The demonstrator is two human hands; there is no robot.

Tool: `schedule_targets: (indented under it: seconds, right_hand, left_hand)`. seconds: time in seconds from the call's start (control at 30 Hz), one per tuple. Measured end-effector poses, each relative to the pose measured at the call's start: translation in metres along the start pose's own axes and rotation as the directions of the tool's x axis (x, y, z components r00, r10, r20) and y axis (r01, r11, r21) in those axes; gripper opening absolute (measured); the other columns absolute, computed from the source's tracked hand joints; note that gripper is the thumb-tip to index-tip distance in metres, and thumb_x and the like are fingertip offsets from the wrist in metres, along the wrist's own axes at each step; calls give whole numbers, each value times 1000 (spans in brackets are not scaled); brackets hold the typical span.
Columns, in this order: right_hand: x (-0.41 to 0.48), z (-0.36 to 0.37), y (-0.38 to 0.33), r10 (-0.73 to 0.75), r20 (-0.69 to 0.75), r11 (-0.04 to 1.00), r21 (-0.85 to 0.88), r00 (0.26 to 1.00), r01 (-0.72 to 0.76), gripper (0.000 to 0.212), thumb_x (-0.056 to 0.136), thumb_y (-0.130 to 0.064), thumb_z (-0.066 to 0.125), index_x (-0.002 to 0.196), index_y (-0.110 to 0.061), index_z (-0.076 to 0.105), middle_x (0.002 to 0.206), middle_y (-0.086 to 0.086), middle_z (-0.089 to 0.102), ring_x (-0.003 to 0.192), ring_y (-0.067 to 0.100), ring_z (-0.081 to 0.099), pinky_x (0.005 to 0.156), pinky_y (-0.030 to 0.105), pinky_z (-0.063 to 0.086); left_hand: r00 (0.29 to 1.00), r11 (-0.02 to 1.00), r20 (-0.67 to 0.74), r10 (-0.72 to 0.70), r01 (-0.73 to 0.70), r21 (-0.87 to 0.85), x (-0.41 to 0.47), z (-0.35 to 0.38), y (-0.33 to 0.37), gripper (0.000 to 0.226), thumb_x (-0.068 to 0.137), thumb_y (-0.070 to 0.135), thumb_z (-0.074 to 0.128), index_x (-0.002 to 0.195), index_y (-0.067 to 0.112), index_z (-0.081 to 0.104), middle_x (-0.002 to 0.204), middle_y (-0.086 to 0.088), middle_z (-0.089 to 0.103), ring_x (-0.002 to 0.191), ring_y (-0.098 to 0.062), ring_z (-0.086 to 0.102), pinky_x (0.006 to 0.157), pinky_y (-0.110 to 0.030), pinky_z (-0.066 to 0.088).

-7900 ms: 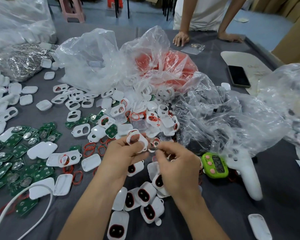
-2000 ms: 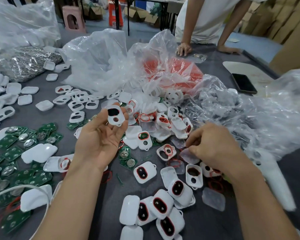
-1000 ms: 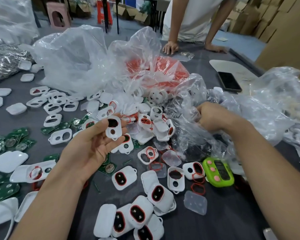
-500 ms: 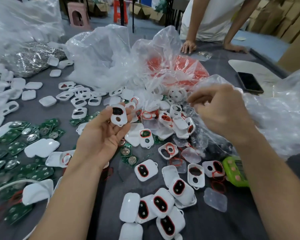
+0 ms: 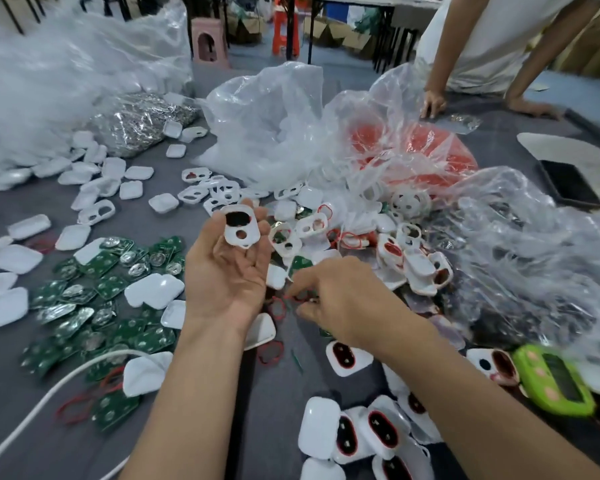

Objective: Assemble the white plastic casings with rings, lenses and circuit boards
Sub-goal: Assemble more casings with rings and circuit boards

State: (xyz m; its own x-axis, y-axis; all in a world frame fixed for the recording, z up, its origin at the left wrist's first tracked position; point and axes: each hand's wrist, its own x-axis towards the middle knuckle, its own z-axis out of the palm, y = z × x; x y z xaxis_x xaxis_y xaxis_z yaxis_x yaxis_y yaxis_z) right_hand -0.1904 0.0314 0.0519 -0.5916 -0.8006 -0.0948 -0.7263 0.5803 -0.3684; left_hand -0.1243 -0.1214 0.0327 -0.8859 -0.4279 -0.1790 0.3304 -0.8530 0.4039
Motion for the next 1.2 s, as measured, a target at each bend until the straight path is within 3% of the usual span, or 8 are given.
schedule_targets:
  seconds: [0.2, 0.3, 0.53, 0.67, 0.83, 0.9, 1.03, 1.2]
  right_hand:
    - [0, -23, 15, 87, 104, 973, 203, 991, -107, 6, 79, -29, 82, 85, -32, 82, 80, -15, 76, 74, -1, 68, 59, 6, 48]
    - [24, -29, 19, 151, -125, 914, 394, 981, -91, 15, 73, -38, 87, 86, -33, 81, 82, -17, 75, 75, -5, 66, 64, 7, 45]
    - [99, -13, 11, 149, -30, 919, -365, 988, -149, 63, 103, -58, 39, 150, -17, 44, 154, 13, 46, 148, 34, 27, 122, 47, 17]
    - [82, -12, 6, -39, 148, 954, -290, 988, 81, 49, 100, -49, 46, 145, -29, 54, 148, 7, 56, 153, 28, 22, 124, 44, 13]
    - [47, -59, 25, 81, -142, 871, 492, 986, -1, 12, 90, -27, 71, 91, -36, 80, 100, -22, 76, 89, 9, 73, 79, 27, 60]
    - [47, -68, 46, 295, -335, 895, 425, 895, -136, 17, 93, -18, 69, 96, -31, 80, 98, -14, 78, 77, 7, 72, 72, 24, 58]
    - [60, -56, 50, 315, -331, 946, 181, 889, -268, 25, 97, -21, 63, 117, -25, 76, 126, -1, 72, 115, 18, 65, 106, 33, 48]
    - [123, -38, 26, 197, -272, 980, 74, 942, -184, 21, 92, -16, 62, 74, -10, 71, 78, 9, 71, 77, 29, 67, 70, 34, 57]
  left_hand:
    - [1000, 1000, 2, 24, -24, -13, 4, 0, 0, 31, 81, 29, 67, 99, 6, 77, 94, -8, 76, 75, -17, 73, 66, -24, 62]
    - [999, 999, -8, 42, -42, -21, 6, -1, 1, 31, 83, 31, 66, 97, 5, 77, 95, -8, 75, 75, -17, 72, 63, -23, 61]
    - [998, 998, -50, 47, -49, -43, 12, -3, 2, 33, 81, 32, 67, 94, 4, 80, 95, -10, 76, 73, -17, 73, 62, -23, 61]
    - [995, 999, -84, 46, -48, -16, 17, -1, 1, 31, 79, 31, 68, 93, 6, 81, 97, -10, 76, 75, -17, 73, 62, -24, 61]
    - [995, 999, -84, 53, -54, -5, 18, -2, 0, 31, 80, 30, 69, 97, 6, 79, 99, -11, 76, 77, -17, 73, 65, -24, 61]
    - [995, 999, -85, 49, -49, 1, 17, -2, -1, 31, 78, 30, 70, 95, 7, 81, 100, -11, 76, 77, -17, 73, 64, -24, 61]
    - [997, 998, -64, 52, -51, 20, 16, 1, -3, 35, 78, 30, 71, 103, 7, 77, 100, -10, 76, 78, -17, 72, 65, -23, 60]
    - [997, 999, -59, 42, -41, 18, 17, 2, -6, 31, 84, 29, 67, 99, 5, 81, 106, -13, 77, 88, -21, 76, 71, -27, 62]
